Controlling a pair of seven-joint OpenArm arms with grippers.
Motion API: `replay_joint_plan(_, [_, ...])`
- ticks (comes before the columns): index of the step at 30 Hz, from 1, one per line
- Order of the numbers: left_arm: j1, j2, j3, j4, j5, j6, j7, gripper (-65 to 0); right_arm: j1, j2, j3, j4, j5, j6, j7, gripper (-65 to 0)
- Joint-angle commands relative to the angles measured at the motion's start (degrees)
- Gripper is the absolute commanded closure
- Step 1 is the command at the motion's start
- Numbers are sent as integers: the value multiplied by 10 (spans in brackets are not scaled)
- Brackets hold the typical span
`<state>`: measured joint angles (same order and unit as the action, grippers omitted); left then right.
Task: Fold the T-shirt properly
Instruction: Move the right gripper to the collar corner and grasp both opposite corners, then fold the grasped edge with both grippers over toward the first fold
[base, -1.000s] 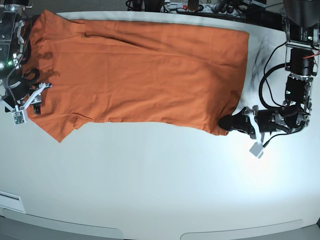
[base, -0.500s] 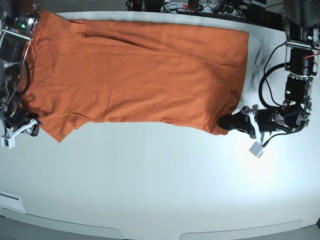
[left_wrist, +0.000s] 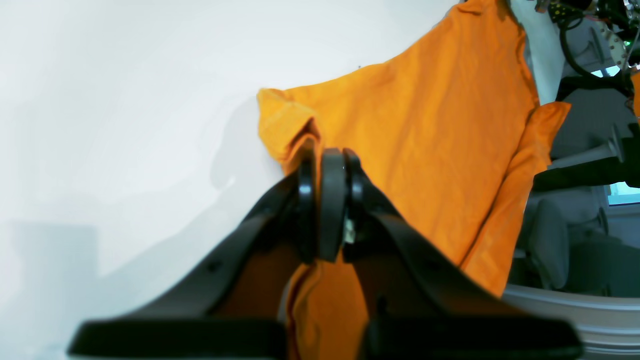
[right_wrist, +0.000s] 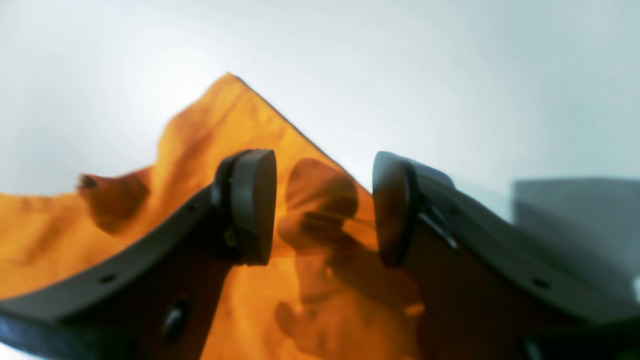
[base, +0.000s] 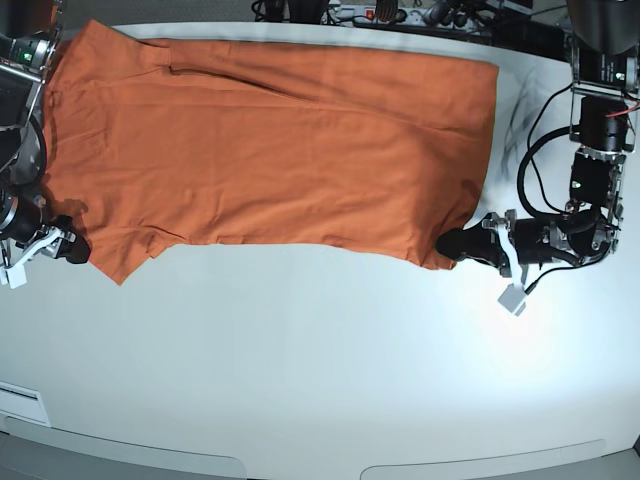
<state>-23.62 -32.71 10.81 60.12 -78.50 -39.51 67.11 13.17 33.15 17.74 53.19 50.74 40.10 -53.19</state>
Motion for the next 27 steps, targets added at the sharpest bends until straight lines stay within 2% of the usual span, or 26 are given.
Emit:
replay_joint_plan(1, [-15, -10, -4, 8, -15, -5, -6, 0, 1, 8, -1, 4, 2, -1, -15, -313])
replay_joint_plan(6, [-15, -9, -4, 8, -15, -5, -6, 0, 0, 9, -1, 4, 14, -1, -16, -121])
replay_joint_plan(10, [-17, -9, -4, 8, -15, -5, -6, 0, 0, 9, -1, 4, 36, -1, -27, 0])
replay_joint_plan(14, [-27, -9, -4, 8, -15, -5, -6, 0, 0, 12, -1, 16, 68, -1, -26, 0])
replay_joint_plan(19, [-50, -10, -5, 8, -15, -5, -6, 0, -13, 14, -1, 94, 69, -1, -48, 0])
replay_joint_plan(23, [-50, -10, -5, 28, -15, -5, 13, 0, -73, 23, -1, 202, 80, -1, -44, 0])
replay_joint_plan(27, [-31, -10, -5, 64, -16, -5, 53, 0, -149, 23, 5, 318, 56, -1, -22, 0])
